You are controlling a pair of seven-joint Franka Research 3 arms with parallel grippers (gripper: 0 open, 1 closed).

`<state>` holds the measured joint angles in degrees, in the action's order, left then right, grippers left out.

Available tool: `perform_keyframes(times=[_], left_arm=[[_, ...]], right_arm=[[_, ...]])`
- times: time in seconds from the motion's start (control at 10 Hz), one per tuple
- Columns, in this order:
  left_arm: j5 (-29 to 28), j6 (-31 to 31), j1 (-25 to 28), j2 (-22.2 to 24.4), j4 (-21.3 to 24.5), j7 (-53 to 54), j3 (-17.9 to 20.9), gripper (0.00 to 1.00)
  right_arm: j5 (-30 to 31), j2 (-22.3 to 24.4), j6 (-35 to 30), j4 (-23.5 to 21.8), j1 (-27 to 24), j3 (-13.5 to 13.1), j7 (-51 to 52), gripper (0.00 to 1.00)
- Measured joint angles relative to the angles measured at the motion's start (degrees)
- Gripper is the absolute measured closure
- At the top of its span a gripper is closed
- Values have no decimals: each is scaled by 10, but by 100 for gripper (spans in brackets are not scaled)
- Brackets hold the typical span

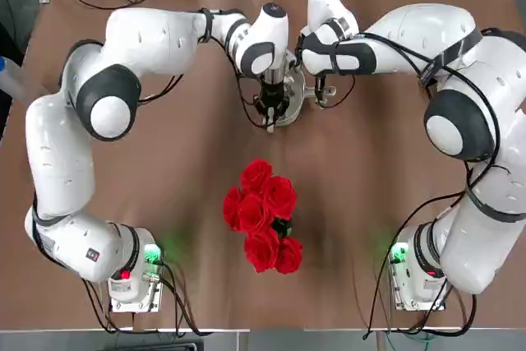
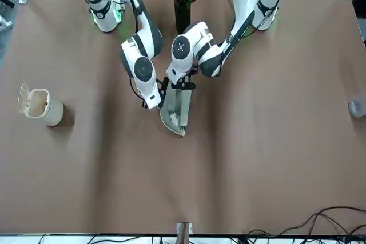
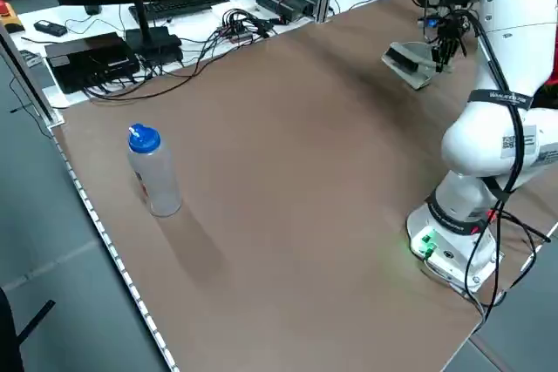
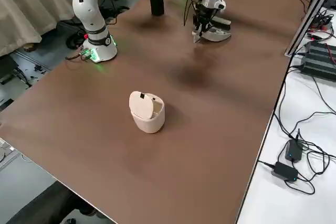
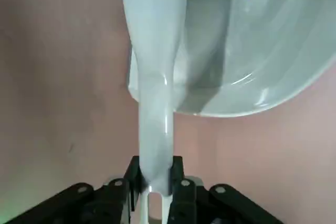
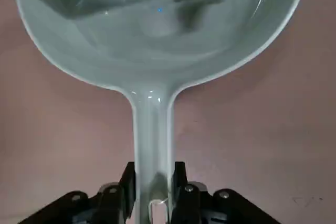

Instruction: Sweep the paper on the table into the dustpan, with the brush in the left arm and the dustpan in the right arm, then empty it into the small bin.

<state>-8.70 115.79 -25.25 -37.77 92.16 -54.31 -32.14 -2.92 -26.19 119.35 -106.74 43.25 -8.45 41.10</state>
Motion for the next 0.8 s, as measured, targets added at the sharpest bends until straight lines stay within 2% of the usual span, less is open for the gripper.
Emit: perform_keyframes(times=[0.1,0.3,0.6,0.8], left_arm=[[-1,-3,1,2,-9,3,0,73],[-3,-63,22,7,-15,25,4,73],[-5,-108,106,20,-15,40,5,73],[-8,-119,159,56,-6,40,5,73]], right_arm=[[-1,0,-11,2,-2,-3,0,67],[-2,2,-22,9,-15,-7,0,67],[-2,26,-49,15,-44,-10,-3,67],[-3,46,-55,15,-56,-10,-11,67]])
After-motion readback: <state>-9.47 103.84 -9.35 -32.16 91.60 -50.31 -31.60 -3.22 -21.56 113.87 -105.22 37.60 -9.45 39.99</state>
